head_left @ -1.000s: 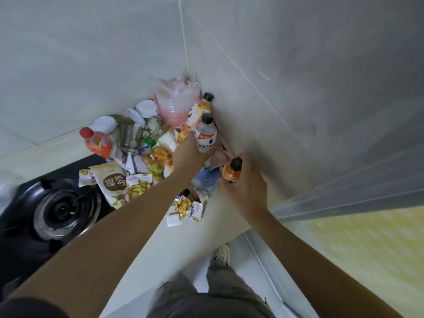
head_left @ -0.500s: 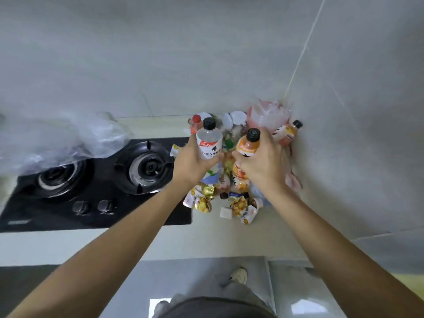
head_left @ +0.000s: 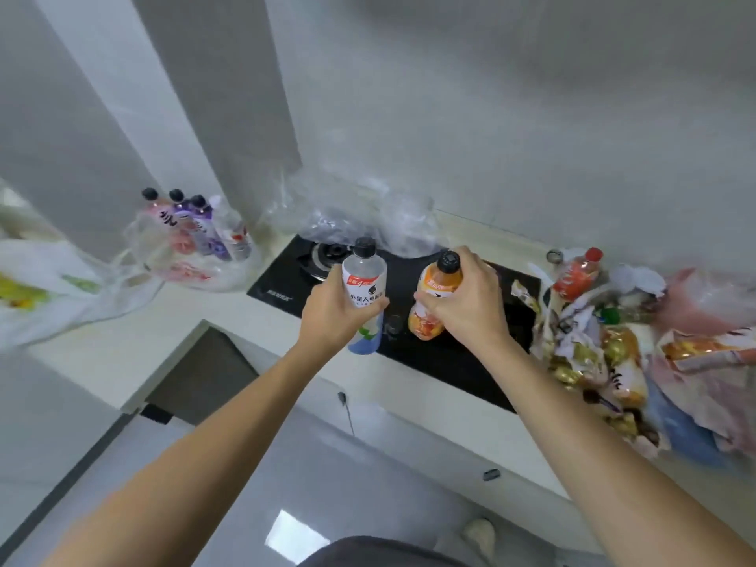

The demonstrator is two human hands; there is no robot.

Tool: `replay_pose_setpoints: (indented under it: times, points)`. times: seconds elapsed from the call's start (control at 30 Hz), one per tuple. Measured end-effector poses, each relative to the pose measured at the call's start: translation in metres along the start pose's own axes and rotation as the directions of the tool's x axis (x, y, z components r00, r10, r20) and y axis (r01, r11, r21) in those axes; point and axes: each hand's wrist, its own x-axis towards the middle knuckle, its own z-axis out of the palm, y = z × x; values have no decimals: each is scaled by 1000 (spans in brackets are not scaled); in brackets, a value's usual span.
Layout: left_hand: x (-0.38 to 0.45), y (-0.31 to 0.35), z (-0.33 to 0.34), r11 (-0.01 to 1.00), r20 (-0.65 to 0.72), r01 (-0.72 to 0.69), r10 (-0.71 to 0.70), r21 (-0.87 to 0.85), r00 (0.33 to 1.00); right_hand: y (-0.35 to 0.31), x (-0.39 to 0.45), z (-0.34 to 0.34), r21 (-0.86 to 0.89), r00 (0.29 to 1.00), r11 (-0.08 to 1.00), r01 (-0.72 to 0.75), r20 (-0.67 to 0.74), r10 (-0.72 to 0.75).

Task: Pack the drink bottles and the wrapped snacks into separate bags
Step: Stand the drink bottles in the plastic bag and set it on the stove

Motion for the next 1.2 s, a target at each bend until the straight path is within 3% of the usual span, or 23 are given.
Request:
replay_pose_setpoints:
  times: [0.27, 0.47, 0.7, 0.93, 1.2]
  points:
    - [-20, -121, -162, 982, -187, 172, -154, 82, 970, -135, 9, 159, 188, 965, 968, 167, 169, -199]
    - [0, -196, -228, 962, -288, 270, -247, 42, 925, -192, 36, 256, 229, 931, 952, 203, 256, -260]
    - [86, -266, -279, 946, -346, 318, -317, -56, 883, -226, 107, 364, 290, 918, 931, 220, 262, -298]
    - [189, -306, -311, 943, -307, 330, -303, 37, 902, -245, 175, 454, 260, 919, 940, 222, 266, -291]
    - [263, -355, -317, 951, -179, 285, -262, 118, 948, -252, 191, 507, 36, 930, 972, 231, 286, -232]
